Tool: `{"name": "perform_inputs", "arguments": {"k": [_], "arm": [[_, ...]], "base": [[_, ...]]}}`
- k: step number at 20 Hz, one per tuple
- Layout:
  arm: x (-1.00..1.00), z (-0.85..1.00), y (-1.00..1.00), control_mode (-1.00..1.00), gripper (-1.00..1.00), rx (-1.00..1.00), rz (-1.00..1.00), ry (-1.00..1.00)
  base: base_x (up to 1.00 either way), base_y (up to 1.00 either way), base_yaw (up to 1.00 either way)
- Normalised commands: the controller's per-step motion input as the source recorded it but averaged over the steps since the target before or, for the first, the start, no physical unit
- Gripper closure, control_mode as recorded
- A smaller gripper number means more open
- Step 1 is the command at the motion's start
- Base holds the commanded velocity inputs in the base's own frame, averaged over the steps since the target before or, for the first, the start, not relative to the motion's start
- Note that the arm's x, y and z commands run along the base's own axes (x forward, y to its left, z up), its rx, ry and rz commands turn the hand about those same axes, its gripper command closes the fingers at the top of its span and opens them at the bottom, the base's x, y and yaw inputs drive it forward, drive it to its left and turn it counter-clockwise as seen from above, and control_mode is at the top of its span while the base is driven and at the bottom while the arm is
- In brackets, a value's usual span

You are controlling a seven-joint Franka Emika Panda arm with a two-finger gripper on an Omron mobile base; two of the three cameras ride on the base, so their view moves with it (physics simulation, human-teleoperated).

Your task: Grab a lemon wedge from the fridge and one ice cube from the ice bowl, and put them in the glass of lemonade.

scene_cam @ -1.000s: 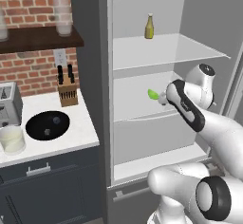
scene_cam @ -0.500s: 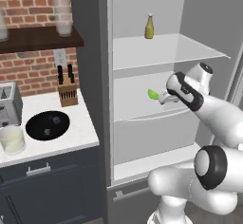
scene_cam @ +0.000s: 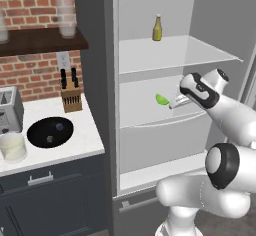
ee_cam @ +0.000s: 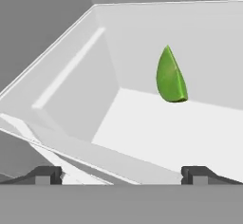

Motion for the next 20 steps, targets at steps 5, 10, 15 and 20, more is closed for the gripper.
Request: {"name": "perform_inputs", "arguments": {"k": [5,10,15,20], "arm": [[0.27,0.00,0.01,-1.00,-1.00,0.00,0.03,-0.05],[0.32,0.00,0.06,-1.00,-1.00,0.00,0.00,-0.04],[0.33,0.00,0.04,-1.00,-1.00,0.00,0.00,-0.04],[0.32,0.00,0.01,-1.00,-1.00,0.00,0.00,-0.02]], "base": [[0.00,0.00,0.00],[0.00,0.00,0.00],[0.00,0.00,0.00],[0.00,0.00,0.00]]}}
